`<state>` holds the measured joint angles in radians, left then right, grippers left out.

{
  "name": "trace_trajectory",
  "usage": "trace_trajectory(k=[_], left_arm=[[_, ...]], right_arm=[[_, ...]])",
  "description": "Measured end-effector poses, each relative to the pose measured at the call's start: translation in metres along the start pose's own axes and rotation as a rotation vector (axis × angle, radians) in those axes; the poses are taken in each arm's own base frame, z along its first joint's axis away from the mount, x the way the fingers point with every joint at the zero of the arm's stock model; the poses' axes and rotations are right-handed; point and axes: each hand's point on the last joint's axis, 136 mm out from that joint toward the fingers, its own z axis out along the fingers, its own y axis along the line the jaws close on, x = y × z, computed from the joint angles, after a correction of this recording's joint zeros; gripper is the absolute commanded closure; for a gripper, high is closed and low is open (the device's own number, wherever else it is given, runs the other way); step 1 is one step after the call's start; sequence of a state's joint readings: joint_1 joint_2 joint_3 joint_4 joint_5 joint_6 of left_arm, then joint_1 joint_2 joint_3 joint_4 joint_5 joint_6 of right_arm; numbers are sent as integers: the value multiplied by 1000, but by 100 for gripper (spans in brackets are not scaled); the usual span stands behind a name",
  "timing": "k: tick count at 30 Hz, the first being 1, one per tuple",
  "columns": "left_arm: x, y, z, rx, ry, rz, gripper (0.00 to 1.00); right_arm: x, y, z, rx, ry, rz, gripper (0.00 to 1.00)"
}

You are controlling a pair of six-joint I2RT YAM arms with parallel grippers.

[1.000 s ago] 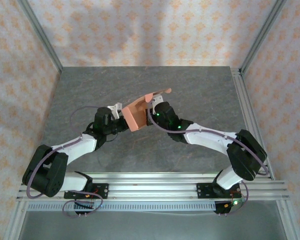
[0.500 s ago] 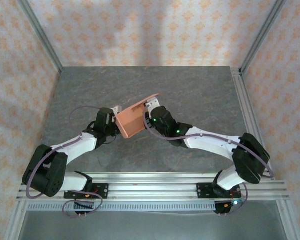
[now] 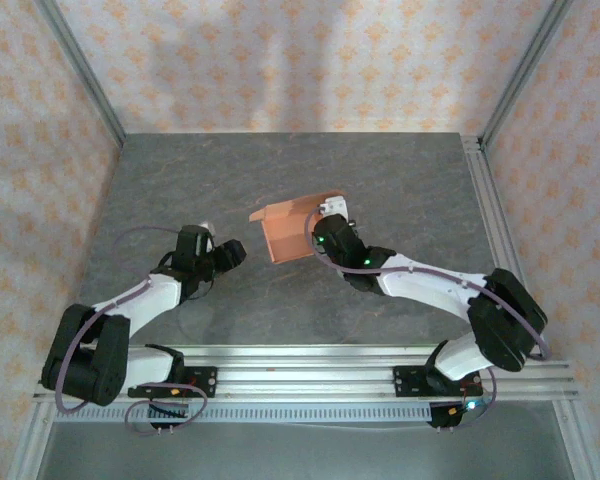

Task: Fold the paper box

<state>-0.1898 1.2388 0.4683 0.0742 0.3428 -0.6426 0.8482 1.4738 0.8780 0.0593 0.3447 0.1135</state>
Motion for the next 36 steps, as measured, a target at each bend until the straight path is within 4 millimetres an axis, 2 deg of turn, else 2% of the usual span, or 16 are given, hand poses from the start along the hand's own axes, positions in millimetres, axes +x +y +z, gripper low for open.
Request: trace_trajectory(k=[7,11,18,23,30,33,36], left_arm=[[-18,-7,-24,0,-96,43,31],[-19,-4,-28,-17,-108,52,31],[-19,-1,-30,-30,-110,50,30],[-17,0,-30,-37,-102,49,29],[-16,0,-30,-35,-99,60,26],[-16,-1,-30,-34,-98,73,25],[-16,-1,-30,-31,-97,80,24]], right_arm=[[67,-17,30,154,169,-49,100],[92,-16,43,212,238,-95,100],[90,-4,56,318,255,-124,100],[91,-6,54,361,257,-149,98],[89,0,50,275,294,-88,63],[78,2,44,222,294,-54,50],[62,3,36,162,272,-16,43]])
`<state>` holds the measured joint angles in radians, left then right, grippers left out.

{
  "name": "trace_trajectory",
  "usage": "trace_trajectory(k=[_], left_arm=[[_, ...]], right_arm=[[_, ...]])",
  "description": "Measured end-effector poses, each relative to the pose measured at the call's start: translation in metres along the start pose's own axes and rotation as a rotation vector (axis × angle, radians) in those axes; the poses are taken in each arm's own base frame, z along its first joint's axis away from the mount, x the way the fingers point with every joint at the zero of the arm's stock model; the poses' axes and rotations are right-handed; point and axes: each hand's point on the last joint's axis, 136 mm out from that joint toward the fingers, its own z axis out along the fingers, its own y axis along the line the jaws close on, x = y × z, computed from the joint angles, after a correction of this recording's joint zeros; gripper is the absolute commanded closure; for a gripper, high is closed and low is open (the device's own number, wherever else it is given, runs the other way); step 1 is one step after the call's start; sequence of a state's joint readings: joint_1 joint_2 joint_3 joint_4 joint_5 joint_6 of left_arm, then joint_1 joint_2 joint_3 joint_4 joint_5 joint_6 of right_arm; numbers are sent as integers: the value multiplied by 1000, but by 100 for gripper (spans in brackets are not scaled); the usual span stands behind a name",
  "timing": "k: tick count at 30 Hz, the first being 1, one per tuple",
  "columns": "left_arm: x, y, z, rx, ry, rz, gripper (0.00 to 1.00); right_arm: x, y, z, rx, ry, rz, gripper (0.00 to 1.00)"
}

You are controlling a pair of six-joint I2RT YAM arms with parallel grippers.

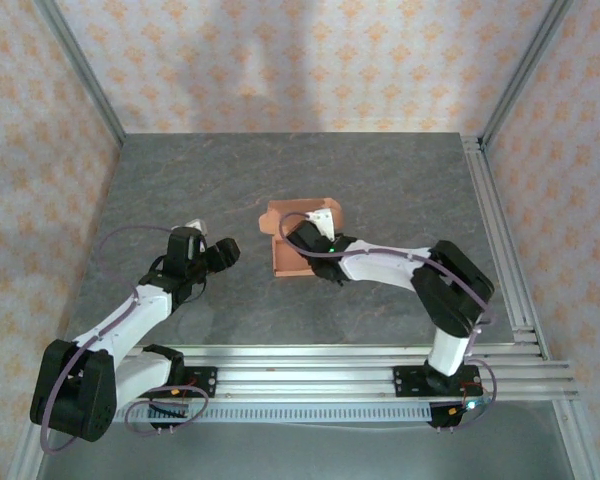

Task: Fold the paper box

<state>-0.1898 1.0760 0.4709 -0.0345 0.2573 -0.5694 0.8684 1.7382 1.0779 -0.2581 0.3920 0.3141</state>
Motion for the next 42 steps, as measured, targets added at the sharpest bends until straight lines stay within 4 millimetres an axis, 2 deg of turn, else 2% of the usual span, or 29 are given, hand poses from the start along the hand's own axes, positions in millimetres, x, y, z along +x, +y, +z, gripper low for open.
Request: trace_trajectory(k=[5,7,9,11,15,21,26,35,42], left_arm=[[-3,-3,-1,6,-7,23,22],[-6,-5,-2,11,-13,36,22],[-10,-9,-3,18,-21,52,22],[-13,-14,-4,27,-29,62,22],[-18,-19,-5,38,-38,69,22],[-16,-21,-5,43,-35,79,21],[-16,-21,-5,43,-35,85,21],[-16,-21,-5,43,-34,85,21],[-16,-21,-5,43,-35,85,20]], right_arm=[[-17,-4,-22,-114,-37,16,36],[-21,-6,-30,-160,-40,13,36],[-26,-7,-32,-189,-38,26,41],[-26,-10,-31,-196,-25,46,46],[-12,-13,-20,-181,39,101,57],[17,-12,2,-132,135,130,66],[34,-11,16,-99,189,120,73],[35,-12,24,-59,207,89,98],[30,-9,30,53,196,-1,100]])
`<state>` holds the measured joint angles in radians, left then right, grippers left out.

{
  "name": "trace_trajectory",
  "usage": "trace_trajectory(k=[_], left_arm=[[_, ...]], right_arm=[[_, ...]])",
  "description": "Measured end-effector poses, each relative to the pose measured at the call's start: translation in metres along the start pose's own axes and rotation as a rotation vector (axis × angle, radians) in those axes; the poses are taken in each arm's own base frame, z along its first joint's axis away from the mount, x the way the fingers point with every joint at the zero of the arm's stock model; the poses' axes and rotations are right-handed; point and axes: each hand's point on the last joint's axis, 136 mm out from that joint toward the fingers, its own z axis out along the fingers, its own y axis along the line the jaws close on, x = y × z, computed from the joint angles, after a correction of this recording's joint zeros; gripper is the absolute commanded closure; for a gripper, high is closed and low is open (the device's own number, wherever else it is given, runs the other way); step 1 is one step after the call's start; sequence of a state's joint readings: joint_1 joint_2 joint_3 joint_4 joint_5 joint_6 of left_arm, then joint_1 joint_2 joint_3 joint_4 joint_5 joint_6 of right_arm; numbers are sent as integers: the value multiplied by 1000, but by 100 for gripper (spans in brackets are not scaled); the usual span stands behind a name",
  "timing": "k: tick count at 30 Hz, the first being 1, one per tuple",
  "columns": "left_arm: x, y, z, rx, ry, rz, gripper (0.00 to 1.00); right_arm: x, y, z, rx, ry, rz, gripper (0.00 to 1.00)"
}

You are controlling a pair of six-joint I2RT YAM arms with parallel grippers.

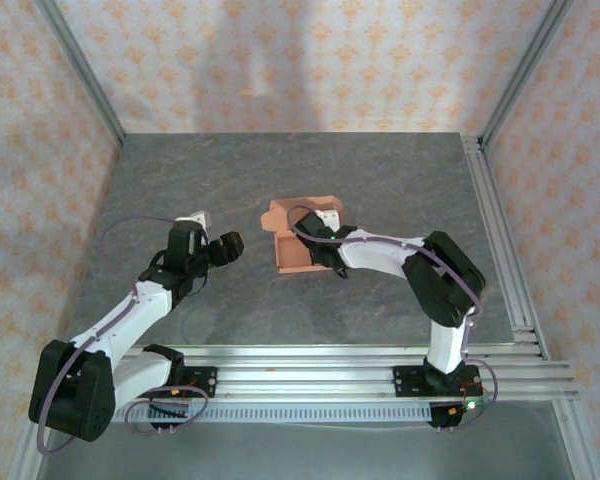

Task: Fold the paper box

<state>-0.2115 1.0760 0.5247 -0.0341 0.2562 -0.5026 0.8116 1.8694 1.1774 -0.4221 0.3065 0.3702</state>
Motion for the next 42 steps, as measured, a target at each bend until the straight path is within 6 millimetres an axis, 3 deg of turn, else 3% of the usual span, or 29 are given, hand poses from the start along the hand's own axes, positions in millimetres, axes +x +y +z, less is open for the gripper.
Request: trace_trajectory(k=[10,22,33,37,42], left_arm=[[1,2,1,-7,5,3,20],[2,2,1,-8,6,6,20],[1,2,0,-8,3,6,20],[-2,1,-6,-5,-13,7,19],[-2,0,-9,-2,-20,8,20]], right_arm=[[-1,2,0,122,-21,-63,100],[6,0,-6,-63,35,43,100],[-2,6,0,70,-8,-51,99],[-2,7,-2,24,-7,-25,76],[2,6,-8,-57,13,20,61]])
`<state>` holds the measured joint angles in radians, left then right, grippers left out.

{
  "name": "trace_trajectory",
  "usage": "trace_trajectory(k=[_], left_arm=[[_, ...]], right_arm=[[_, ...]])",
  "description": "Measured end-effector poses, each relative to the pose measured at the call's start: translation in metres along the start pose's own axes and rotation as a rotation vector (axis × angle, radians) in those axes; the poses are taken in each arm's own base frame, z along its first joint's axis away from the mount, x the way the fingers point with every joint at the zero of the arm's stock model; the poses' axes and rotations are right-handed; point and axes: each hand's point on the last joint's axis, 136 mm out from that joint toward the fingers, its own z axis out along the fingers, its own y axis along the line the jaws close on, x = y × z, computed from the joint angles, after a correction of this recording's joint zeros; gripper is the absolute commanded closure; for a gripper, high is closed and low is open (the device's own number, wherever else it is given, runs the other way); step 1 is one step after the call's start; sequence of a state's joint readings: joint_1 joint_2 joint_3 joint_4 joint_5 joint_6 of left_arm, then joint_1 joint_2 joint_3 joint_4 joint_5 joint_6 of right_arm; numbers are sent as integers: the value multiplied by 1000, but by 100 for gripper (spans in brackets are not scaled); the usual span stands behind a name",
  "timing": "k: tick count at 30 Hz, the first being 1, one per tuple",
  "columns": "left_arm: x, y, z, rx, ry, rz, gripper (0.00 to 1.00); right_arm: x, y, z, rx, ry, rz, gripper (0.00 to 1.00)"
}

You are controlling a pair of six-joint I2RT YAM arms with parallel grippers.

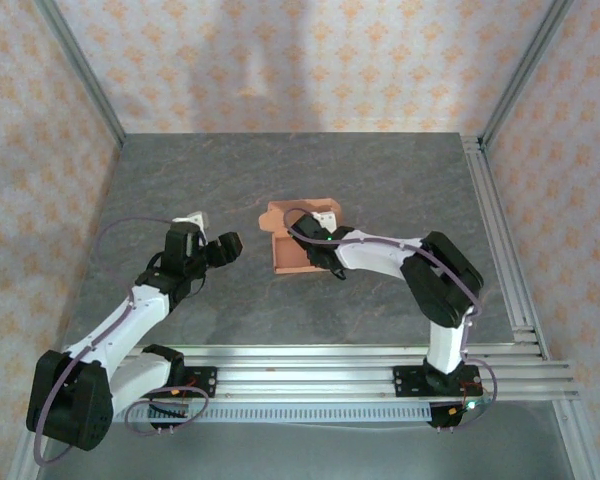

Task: Fold the paper box

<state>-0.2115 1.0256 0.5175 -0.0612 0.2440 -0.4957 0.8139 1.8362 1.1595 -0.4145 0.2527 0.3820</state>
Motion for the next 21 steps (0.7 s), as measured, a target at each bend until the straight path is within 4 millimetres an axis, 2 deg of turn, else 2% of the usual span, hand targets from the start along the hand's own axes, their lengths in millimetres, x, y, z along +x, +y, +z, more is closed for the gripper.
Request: trace_trajectory(k=[4,7,13,17,21], left_arm=[[4,3,1,-6,10,-1,19],[5,2,1,-4,11,1,19],[10,5,6,-17,32,-1,19],[11,7,8,-21,40,-1,19],[12,7,9,-22,41,-2,19]], right_arm=[[-8,1,-13,-63,-20,40,54],[-17,4,-21,-104,-42,63,54],[-20,3,-19,-117,-40,67,67],[-12,3,-6,-86,-2,38,70],[-1,4,10,-55,43,2,83]])
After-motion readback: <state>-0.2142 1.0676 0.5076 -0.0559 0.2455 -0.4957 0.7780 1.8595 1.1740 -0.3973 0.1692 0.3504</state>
